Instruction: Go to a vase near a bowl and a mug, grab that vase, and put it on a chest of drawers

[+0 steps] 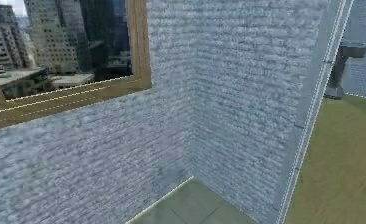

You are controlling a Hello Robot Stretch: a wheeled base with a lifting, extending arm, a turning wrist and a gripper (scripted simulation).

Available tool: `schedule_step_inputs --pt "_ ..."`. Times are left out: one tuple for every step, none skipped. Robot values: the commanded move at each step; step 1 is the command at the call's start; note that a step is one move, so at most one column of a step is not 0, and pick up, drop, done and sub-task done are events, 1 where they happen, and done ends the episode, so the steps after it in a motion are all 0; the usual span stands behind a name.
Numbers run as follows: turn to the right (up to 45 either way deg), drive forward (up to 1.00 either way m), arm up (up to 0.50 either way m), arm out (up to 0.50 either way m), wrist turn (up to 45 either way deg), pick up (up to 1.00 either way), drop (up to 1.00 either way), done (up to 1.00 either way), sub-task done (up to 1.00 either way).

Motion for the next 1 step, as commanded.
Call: schedule_step_inputs --pt "45.0 0.00 0.00 0.00 0.0 0.00 0.00 0.00 0.00"
